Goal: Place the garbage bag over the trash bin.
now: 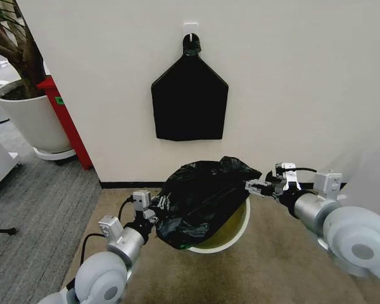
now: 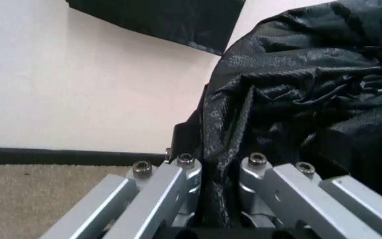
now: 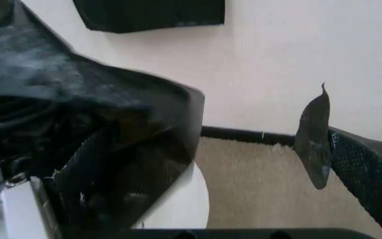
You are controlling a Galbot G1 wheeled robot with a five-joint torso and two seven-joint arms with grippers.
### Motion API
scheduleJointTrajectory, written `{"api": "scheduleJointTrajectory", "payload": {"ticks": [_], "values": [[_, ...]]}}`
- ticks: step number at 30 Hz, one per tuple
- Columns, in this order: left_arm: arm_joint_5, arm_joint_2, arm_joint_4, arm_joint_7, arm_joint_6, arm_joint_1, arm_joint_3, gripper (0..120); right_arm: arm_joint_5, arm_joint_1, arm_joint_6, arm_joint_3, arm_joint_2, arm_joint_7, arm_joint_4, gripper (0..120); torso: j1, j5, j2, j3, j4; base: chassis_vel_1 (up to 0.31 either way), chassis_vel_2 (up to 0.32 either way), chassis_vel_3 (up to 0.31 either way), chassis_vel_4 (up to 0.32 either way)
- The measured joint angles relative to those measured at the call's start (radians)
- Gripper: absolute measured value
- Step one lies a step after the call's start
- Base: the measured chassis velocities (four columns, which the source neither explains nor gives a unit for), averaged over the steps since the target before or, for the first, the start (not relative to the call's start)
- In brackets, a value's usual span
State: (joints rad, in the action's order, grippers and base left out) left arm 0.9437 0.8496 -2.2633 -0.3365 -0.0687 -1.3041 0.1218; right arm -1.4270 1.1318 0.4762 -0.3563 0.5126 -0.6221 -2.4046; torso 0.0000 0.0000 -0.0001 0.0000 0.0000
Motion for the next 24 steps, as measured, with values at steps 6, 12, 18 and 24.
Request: {"api": "scheduleJointTrajectory", "payload": {"ticks": [6,12,18,24], "values": [[0.027,-0.003,0.009,-0.026,-0.018,0.02,-0.005,4,0.003,-0.007,-0.001,-0.018,-0.016,0.003,-0.023,100,0.0,0.0,0.0,0.0,0.0,0.0,0.0,0.0,0.0],[0.053,-0.004,0.015,-0.05,-0.03,0.036,-0.005,4,0.054,-0.005,0.002,-0.02,-0.026,0.032,-0.02,100,0.0,0.0,0.0,0.0,0.0,0.0,0.0,0.0,0.0],[0.075,-0.011,0.018,-0.066,-0.039,0.057,-0.003,4,0.198,-0.002,0.009,-0.018,-0.045,0.123,-0.016,100,0.0,0.0001,0.0,0.0,0.0,0.0,0.0,0.0,0.0],[0.028,-0.032,0.018,-0.048,-0.041,0.074,-0.002,4,0.369,-0.041,0.014,-0.003,-0.123,0.26,-0.031,100,0.0,-0.0002,0.0,0.0,0.0,0.0,0.0,0.0,0.0]]}}
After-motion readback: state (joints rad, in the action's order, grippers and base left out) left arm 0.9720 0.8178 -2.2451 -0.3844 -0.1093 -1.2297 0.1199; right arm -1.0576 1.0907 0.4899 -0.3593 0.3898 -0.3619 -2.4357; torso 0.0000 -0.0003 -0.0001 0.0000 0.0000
